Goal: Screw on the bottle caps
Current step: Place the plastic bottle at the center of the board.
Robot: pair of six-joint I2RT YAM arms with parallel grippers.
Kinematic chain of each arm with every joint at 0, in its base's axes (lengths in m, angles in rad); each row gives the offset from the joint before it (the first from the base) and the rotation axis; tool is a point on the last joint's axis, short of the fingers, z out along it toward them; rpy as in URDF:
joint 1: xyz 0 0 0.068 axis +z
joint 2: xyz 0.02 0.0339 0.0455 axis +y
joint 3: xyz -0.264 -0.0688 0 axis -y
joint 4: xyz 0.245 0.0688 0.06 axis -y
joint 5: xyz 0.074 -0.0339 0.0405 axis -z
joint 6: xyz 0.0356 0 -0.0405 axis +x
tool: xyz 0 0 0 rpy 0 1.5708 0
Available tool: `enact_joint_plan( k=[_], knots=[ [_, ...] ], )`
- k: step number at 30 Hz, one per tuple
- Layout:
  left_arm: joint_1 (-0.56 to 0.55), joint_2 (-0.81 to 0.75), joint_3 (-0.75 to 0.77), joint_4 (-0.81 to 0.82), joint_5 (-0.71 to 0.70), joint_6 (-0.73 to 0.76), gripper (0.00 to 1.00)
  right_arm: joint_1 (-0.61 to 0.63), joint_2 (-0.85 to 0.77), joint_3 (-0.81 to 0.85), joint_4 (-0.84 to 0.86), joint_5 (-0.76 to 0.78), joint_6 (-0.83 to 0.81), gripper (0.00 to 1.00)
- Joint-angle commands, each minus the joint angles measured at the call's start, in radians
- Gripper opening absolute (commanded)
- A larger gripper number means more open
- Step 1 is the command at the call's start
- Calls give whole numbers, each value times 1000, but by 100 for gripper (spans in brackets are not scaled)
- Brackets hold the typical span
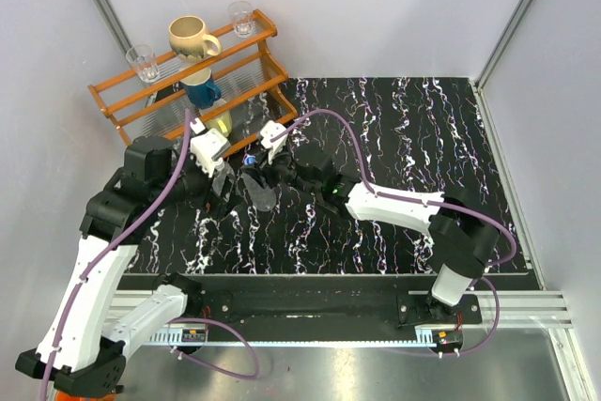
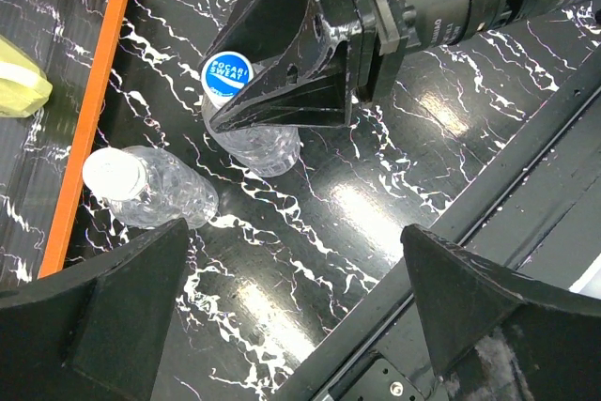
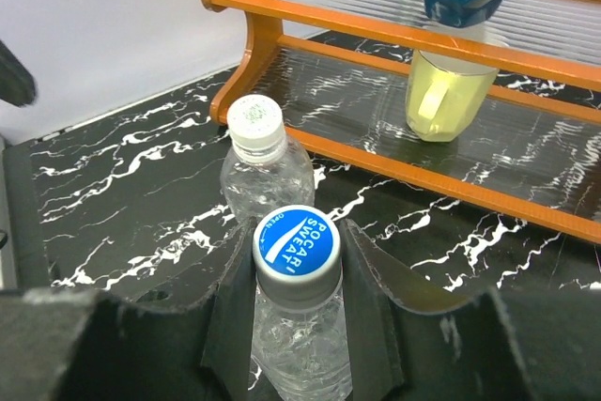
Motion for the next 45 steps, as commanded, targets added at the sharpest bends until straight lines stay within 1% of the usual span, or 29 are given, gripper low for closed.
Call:
enact_joint_plan(
  k=[1,9,13,18,23,26,27,31,37,38,39,42,45],
  knots=[
    [12,-5,-2,33,2,-28,99,6,23,-35,160,78,-5,8],
    [19,-2,0,44,25,-42,99,7,38,-69,189,101,10,10],
    [20,1,5,47,28,-50,99,7,48,-88,211,113,19,13],
    [22,1,6,48,28,-50,99,6,55,-117,254,121,44,22],
    [22,-2,8,47,31,-48,99,7,63,-124,263,124,80,25],
    [22,-2,5,47,31,-48,99,6,63,-132,272,126,93,30],
    [22,-2,5,48,29,-50,99,7,66,-132,271,126,91,32],
    [23,-3,5,48,25,-45,99,7,63,-135,266,127,91,49],
    [23,1,6,50,25,-47,99,13,49,-132,248,133,56,59],
    [23,1,6,53,25,-47,99,15,48,-131,234,132,47,67],
    [22,1,6,54,25,-48,99,18,46,-128,229,133,19,71],
    [23,4,5,59,25,-48,99,26,40,-127,219,149,5,81],
    [23,6,6,59,28,-51,99,26,35,-131,219,149,1,85]
  ],
)
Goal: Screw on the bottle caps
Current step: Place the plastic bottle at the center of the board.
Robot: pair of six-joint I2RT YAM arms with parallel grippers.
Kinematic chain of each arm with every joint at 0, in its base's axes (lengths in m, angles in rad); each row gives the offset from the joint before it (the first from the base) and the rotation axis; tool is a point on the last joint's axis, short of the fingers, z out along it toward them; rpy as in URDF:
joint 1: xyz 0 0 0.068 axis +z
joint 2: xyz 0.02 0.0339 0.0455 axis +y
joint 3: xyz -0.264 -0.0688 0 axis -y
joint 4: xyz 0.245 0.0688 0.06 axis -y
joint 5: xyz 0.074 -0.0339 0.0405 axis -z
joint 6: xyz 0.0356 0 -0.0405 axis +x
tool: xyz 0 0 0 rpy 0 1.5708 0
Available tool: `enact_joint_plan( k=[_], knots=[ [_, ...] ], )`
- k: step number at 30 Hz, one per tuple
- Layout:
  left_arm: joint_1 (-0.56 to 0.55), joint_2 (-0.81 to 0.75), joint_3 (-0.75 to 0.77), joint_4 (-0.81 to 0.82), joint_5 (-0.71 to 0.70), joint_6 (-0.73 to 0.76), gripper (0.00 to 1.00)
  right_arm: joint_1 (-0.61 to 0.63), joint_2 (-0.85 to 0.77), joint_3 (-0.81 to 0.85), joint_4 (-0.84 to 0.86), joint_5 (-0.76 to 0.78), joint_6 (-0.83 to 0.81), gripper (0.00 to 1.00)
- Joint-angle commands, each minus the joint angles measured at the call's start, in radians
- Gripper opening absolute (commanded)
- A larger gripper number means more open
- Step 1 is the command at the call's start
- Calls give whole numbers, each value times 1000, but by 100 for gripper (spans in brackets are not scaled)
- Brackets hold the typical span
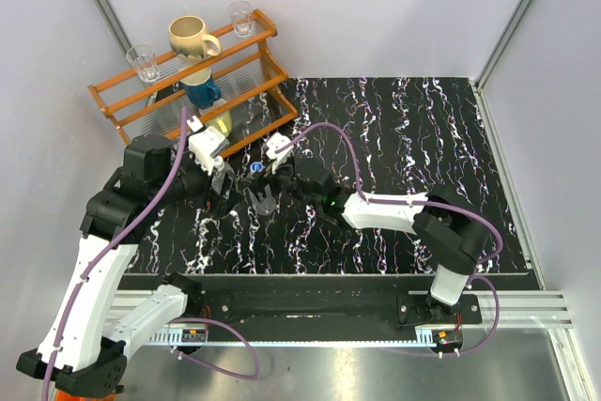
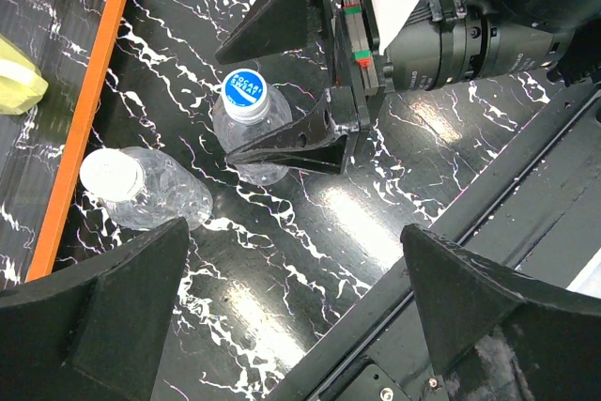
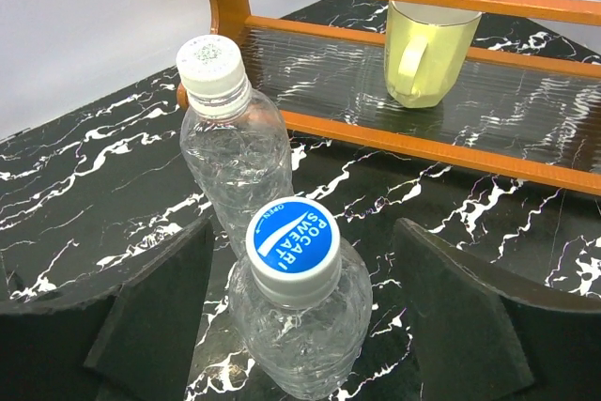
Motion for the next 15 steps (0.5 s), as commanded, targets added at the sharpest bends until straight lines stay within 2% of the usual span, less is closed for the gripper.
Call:
enact_joint_plan(
  k=[1,4,6,12,15],
  knots=[
    [8,6,10,47,16,-19,99,12,-25,4,11,31,-36,86],
    [8,6,10,45,16,-20,99,12,-29,4,10,30,-41,91],
    [8,6,10,47,16,-19,99,12,-40,8,2,28,-45,100],
    [8,13,13,64,9,-28,99,12,-116,28,-79,19,-56,100],
    [8,32,32,79,3,-34,99,12,-192,56,-192,-10,-35,100]
  ],
)
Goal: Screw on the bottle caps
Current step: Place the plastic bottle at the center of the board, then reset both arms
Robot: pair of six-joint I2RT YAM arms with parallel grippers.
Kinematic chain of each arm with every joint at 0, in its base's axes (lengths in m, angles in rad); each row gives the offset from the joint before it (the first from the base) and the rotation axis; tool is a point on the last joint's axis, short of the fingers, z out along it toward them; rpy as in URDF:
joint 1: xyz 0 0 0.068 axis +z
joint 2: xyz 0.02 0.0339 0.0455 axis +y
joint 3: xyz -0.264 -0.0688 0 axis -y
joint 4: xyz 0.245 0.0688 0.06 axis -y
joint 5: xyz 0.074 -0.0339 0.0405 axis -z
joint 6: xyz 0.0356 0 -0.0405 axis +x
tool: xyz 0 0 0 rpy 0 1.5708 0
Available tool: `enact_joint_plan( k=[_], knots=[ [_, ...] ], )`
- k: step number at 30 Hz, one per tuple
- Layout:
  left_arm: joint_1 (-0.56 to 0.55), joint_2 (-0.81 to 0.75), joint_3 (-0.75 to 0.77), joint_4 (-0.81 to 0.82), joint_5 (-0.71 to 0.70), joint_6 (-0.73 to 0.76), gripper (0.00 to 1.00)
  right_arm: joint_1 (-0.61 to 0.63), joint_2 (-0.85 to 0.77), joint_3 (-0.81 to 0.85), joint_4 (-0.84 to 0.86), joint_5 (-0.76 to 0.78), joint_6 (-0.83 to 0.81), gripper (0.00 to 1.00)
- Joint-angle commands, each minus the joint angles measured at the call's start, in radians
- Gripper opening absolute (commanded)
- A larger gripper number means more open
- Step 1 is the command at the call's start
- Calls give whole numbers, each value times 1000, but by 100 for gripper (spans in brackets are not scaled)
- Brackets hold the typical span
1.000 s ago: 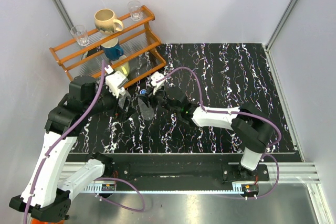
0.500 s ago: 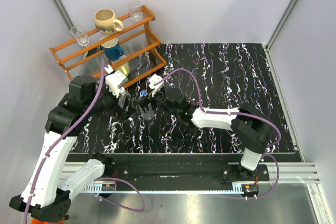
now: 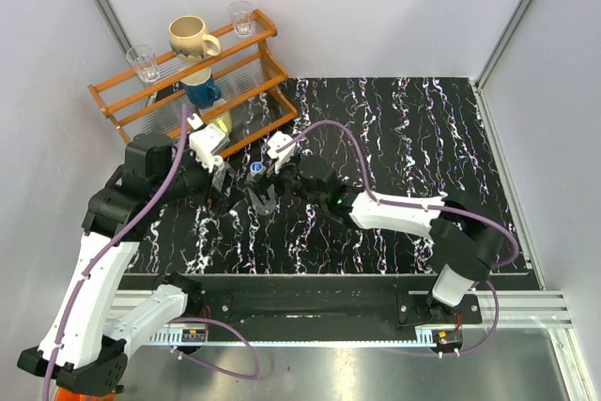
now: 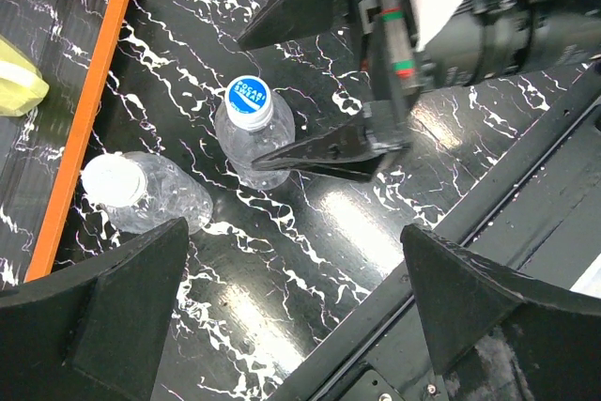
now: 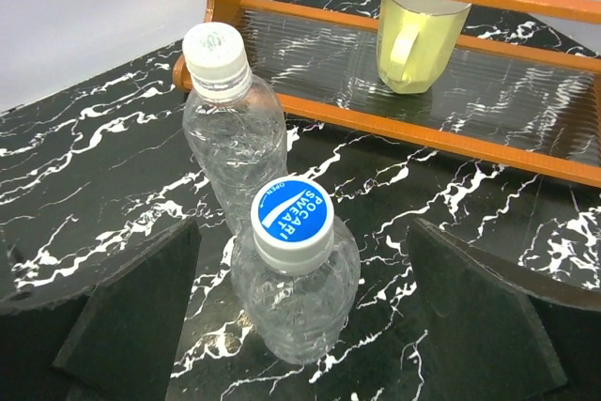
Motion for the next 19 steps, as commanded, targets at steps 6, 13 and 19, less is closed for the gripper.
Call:
enact_joint_plan(
  k=[6,13,19],
  knots=[
    [6,32,44,98,0,-20,99,8,-332,166,-478,74,194,100],
    [18,14,-8,155,37,-47,99,8,-522,244,-1026,375,382,100],
    [30,-38,-60,183,6,-67,99,8,-697,186,-1101,438,362,100]
  ],
)
